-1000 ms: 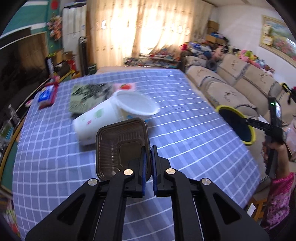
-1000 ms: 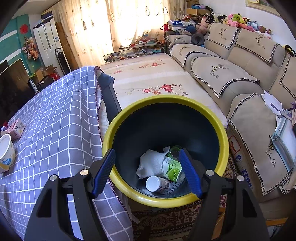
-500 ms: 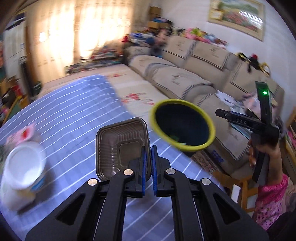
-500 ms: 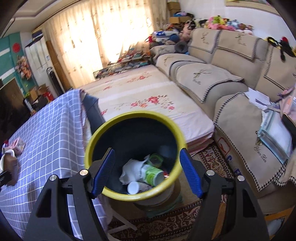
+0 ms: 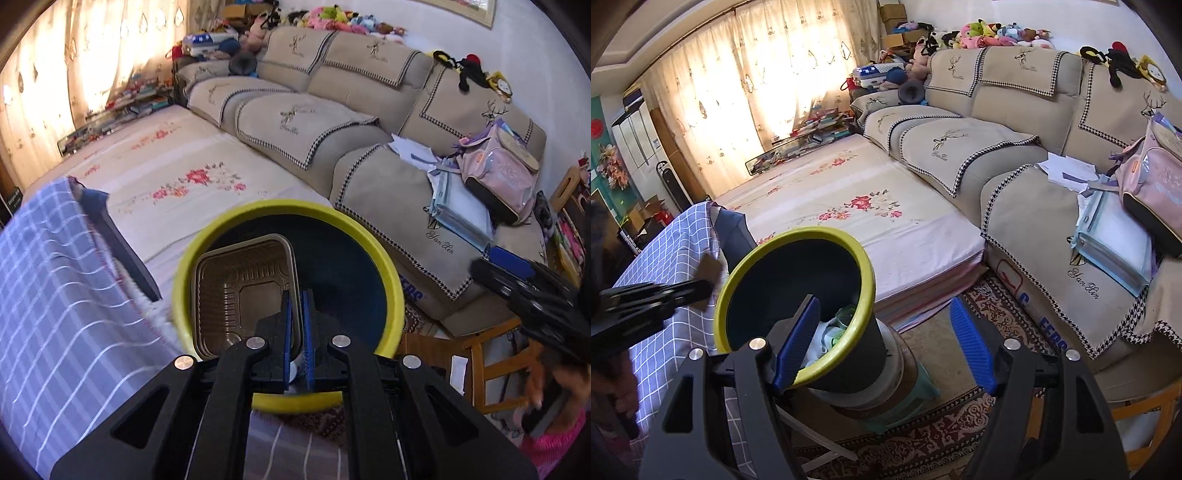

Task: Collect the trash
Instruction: 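Carry the brown tray over the bin and open the left gripper, then grasp the small white paper cup by its rim with the right gripper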

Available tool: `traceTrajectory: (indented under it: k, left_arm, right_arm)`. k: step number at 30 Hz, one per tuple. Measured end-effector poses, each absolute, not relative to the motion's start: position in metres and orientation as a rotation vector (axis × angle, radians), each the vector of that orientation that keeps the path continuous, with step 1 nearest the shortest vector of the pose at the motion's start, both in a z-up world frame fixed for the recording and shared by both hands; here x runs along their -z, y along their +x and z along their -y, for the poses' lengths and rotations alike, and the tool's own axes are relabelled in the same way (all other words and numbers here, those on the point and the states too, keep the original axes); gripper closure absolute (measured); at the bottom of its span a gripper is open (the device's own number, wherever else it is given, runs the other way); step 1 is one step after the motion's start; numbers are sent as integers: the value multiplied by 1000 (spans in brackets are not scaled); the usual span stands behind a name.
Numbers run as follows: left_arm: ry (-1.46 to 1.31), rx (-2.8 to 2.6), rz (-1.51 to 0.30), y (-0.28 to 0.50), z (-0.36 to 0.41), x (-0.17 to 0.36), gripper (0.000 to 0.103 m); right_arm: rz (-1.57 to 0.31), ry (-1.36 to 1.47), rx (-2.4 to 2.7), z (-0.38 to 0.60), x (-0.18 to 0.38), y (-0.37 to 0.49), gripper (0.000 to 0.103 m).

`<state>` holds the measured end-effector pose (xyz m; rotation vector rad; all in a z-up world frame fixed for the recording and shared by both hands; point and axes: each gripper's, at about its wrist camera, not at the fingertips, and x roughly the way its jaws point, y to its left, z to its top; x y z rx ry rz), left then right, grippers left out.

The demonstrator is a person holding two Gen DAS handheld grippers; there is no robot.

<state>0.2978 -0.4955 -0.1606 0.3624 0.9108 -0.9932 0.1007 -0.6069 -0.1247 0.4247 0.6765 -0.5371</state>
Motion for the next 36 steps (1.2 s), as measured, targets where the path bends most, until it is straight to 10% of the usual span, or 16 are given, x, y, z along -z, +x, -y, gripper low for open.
traceTrajectory:
  k: [2, 6, 36]
  left_arm:
    - [357, 980, -943, 306, 506, 171, 93]
    - [339, 948, -941, 316, 505, 180, 52]
    - [-79, 304, -604, 208, 65, 78, 13]
  right_arm:
    - [-677, 427, 535, 608, 124, 100, 34]
    - [-680, 425, 529, 605, 123, 102, 34]
    - [-736, 223, -107, 374, 94, 229, 30]
